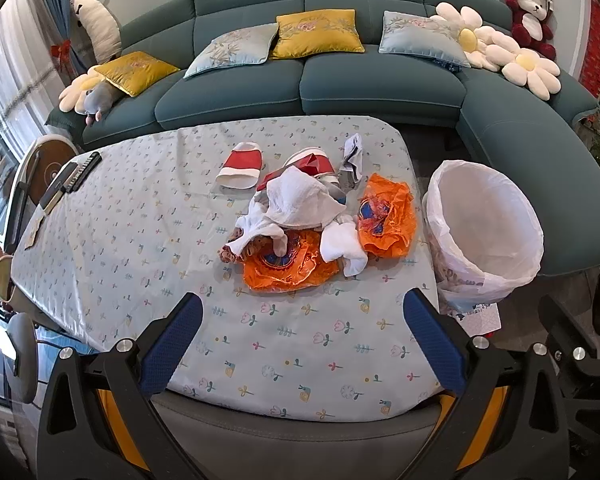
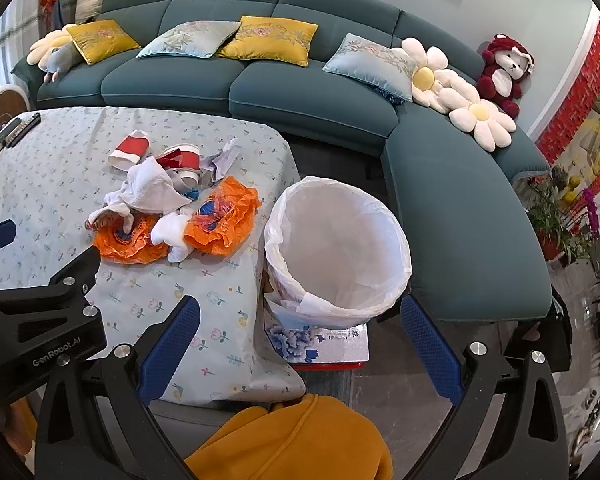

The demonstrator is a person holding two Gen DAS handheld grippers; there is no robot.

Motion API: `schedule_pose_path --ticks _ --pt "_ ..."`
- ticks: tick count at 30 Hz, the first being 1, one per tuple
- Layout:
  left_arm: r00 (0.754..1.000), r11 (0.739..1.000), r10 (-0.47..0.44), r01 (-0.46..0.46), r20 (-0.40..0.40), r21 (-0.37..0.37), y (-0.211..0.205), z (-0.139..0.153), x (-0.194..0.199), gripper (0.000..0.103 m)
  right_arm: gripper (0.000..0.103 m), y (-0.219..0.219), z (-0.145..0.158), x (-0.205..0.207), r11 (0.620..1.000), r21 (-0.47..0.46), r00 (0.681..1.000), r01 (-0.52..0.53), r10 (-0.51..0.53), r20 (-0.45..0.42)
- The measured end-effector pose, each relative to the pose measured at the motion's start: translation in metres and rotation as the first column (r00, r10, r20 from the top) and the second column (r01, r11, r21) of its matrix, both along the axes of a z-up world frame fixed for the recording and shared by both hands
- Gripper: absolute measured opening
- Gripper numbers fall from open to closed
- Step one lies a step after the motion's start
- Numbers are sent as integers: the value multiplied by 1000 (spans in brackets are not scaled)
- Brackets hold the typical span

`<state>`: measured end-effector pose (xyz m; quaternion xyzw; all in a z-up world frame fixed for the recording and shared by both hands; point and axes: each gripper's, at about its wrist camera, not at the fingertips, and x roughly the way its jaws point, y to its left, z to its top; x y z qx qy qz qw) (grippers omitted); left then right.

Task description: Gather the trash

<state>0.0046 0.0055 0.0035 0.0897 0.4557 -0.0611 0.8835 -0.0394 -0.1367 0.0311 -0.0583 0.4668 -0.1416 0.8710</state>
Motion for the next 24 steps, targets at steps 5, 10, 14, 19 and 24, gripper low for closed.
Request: schedule_pose_path --ticks 5,10,14,19,24 --pt "1000 1000 -3 3 -10 -6 -5 0 -1 96 96 -1 1 0 1000 -3 1000 5 -5 -1" --pt "1000 1000 -1 1 -13 3 -7 -3 -1 96 96 -1 0 1 1000 -1 1000 7 -7 -1" --pt "1000 1000 -2 2 -5 5 -5 -3 -2 96 96 -1 0 1 1000 -3 1000 7 -7 -1" --pt "1000 1000 6 -6 -20 0 -4 -4 0 96 96 -1 -1 1 1000 -2 1000 9 -9 -4" --pt "1000 1000 18 -18 -16 -1 -3 -5 3 96 96 -3 -2 2 1000 -2 1000 11 -11 -5"
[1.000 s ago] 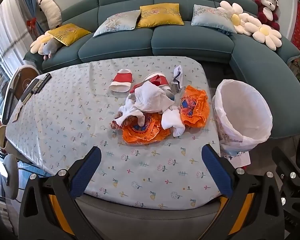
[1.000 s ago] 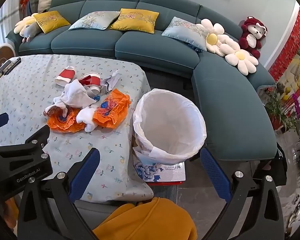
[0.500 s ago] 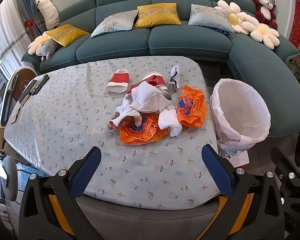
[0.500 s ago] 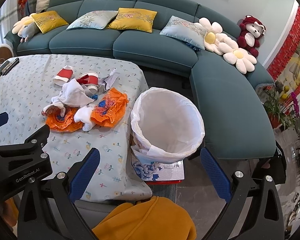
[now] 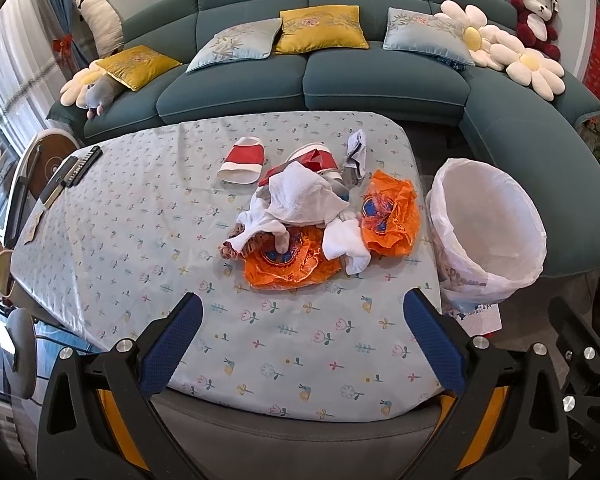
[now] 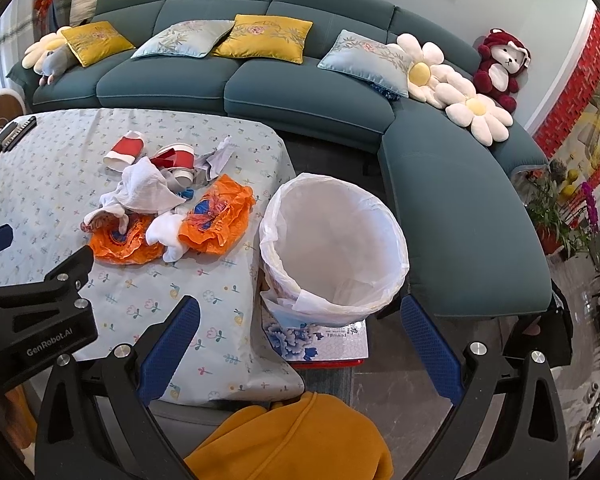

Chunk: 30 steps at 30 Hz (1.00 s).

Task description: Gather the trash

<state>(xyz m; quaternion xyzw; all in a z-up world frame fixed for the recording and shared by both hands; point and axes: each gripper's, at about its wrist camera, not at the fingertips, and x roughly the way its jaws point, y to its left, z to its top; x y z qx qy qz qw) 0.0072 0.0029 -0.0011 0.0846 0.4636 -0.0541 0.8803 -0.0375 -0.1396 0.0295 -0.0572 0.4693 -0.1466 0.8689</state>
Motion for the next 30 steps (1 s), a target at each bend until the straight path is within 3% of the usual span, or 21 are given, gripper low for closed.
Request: schedule_pose_path --ticks 30 --pt "1000 1000 7 -8 29 25 -5 1 2 96 96 -6 -7 6 1000 21 1000 13 -13 -9"
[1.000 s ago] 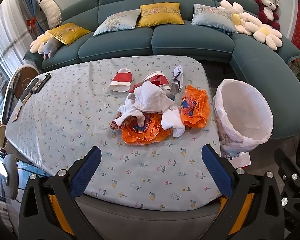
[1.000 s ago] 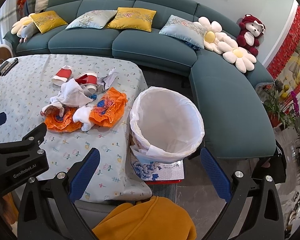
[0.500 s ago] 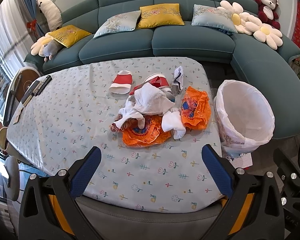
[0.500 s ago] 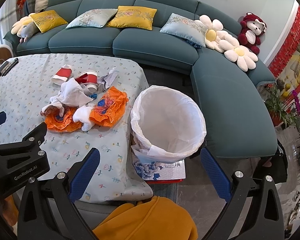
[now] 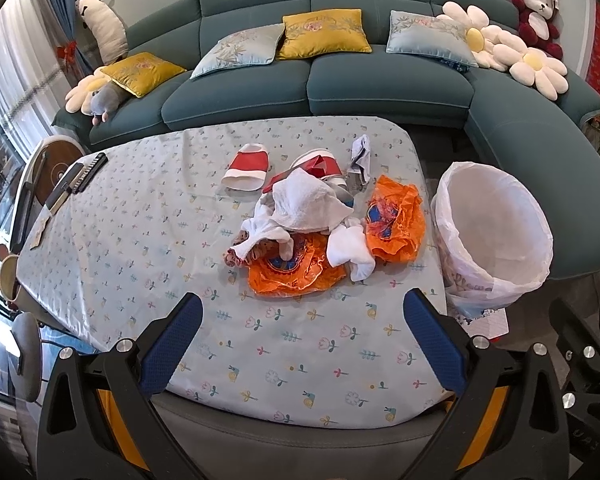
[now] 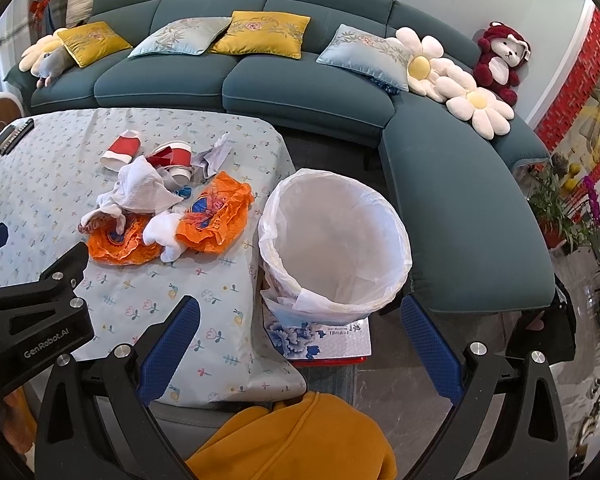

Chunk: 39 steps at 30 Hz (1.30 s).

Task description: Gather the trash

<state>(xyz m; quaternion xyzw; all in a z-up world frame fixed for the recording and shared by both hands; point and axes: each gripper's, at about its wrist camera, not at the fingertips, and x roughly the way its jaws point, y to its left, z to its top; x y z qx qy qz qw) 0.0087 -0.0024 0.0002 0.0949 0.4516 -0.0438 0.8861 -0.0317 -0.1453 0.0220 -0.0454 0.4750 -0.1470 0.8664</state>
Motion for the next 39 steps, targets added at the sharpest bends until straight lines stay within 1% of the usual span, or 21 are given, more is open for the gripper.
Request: schedule_pose_path --ticks 14,29,39 --pt "1000 1000 14 -14 -1 -1 2 0 0 96 96 2 3 -3 1000 -23 1000 -2 2 19" --pt "1000 1000 30 -30 -5 7 4 -3 0 96 96 -4 5 -5 1000 1 999 21 -21 36" --pt "1000 1000 22 -22 -5 8 -1 -5 -6 96 96 -4 5 -5 1000 2 999 27 -27 41"
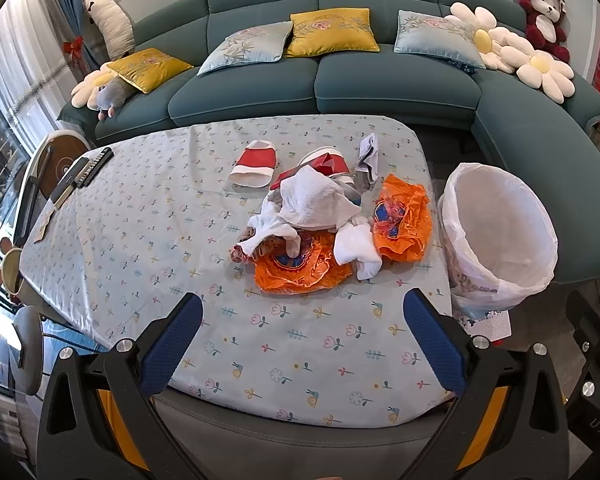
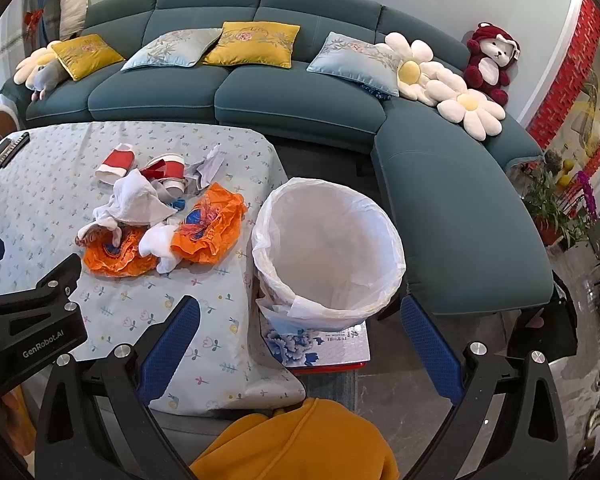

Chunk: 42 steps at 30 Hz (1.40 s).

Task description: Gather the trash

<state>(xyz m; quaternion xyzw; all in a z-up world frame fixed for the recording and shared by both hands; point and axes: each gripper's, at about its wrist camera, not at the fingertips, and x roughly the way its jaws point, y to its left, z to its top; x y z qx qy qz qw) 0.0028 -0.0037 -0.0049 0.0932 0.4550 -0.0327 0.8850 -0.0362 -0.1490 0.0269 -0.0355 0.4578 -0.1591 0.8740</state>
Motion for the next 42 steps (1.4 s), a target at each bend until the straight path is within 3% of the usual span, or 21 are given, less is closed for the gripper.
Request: schedule_pose_path --ticks 17,22,28,37,42 --pt "1000 1000 -2 2 -17 -30 15 -2 10 96 96 9 6 5 1000 -8 1000 2 -2 28" --pt "1000 999 -10 9 -28 -41 25 -10 16 96 96 12 5 13 1000 28 999 2 -3 42" --pt "1000 996 12 -13 -13 -84 48 -18 26 96 96 25 -8 31 999 31 1000 -13 12 19" --pt "995 993 45 -54 -93 -101 88 -47 61 96 95 46 -36 76 995 98 1000 -22 22 -1" --pt "990 990 51 -66 -129 -121 103 -66 84 96 89 54 -55 105 993 119 1000 -25 27 -13"
